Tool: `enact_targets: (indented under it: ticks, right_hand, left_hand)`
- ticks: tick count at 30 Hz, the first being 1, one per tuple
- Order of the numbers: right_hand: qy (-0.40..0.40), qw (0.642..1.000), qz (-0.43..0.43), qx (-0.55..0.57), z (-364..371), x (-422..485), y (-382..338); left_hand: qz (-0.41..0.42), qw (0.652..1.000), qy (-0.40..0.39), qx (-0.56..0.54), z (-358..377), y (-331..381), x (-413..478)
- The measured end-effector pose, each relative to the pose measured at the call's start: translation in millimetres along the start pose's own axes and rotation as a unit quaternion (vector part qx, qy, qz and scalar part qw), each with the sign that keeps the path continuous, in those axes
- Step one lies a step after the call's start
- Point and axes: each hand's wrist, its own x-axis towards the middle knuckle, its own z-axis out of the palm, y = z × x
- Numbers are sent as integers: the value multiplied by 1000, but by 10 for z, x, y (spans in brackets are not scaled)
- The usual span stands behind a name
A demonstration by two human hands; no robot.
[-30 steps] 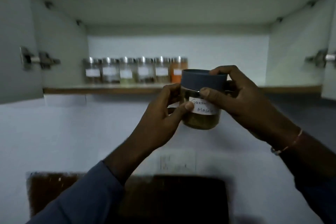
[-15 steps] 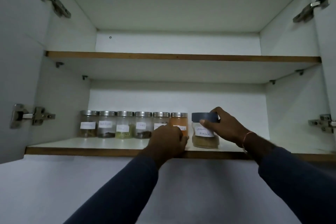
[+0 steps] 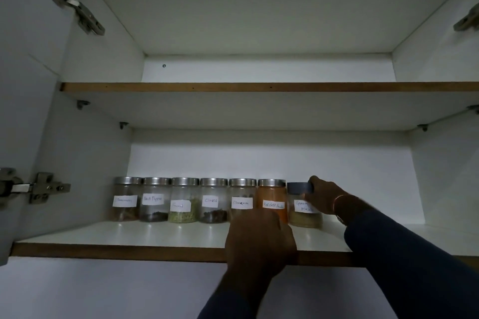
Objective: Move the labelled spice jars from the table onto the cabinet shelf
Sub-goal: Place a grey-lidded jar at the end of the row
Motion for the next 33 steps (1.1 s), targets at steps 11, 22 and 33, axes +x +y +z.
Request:
enact_targets:
  ticks: [11,22,33]
  right_hand:
    - [-27,1000,-2,-5,72,162,16]
    - [21,990,-135,34,-284,-898,-230]
    - [3,966,-121,228,874,-3989,488]
  left_hand:
    - [25,1000,8,-12,68,-43,19]
    - [15,999,46,4,-81,11,9]
    - [101,988,101,-65,-1,165,-1264]
